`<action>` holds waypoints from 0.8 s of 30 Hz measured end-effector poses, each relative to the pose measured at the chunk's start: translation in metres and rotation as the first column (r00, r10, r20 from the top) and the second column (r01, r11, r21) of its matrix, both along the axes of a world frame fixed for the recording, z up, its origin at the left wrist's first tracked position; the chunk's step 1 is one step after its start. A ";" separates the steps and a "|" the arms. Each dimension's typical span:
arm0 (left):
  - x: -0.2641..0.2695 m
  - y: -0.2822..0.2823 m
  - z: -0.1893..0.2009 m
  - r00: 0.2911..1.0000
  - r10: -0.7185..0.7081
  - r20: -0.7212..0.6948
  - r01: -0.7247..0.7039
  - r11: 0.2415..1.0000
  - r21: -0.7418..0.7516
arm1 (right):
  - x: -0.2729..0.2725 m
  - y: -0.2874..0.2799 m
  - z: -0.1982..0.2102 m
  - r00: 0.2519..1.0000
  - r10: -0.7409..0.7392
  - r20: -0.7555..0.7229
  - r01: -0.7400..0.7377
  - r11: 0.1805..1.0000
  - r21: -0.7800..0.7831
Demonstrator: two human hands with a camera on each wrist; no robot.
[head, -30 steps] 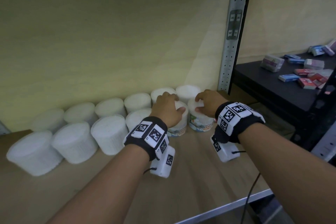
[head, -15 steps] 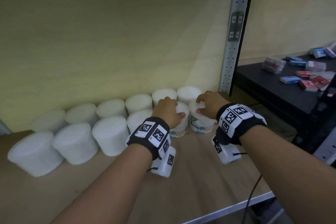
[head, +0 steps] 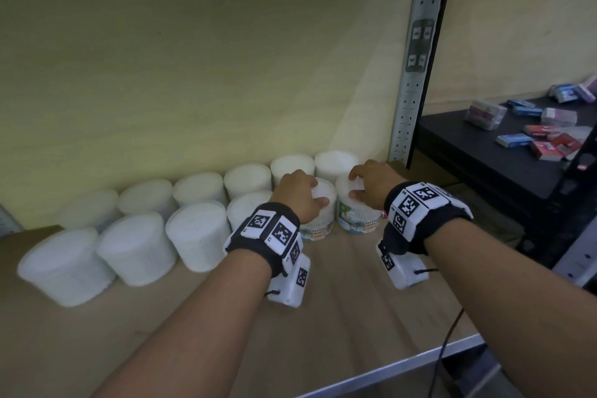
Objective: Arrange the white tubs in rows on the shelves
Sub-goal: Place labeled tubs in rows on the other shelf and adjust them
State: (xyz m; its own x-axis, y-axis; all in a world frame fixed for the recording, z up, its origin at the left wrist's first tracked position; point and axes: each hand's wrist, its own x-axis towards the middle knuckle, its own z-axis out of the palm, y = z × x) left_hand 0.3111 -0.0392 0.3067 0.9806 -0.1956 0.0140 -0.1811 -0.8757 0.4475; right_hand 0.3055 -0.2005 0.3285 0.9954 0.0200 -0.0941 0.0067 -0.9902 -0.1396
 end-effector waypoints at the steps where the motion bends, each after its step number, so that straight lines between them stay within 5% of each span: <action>1: -0.002 0.000 0.000 1.000 0.001 0.000 -0.001 1.000 -0.004 | -0.001 0.000 0.000 1.000 0.001 -0.005 -0.001 1.000 -0.004; 24: -0.134 -0.017 0.003 0.999 -0.053 -0.001 0.053 0.998 0.014 | -0.128 -0.021 0.007 0.998 -0.002 -0.064 0.004 0.999 0.037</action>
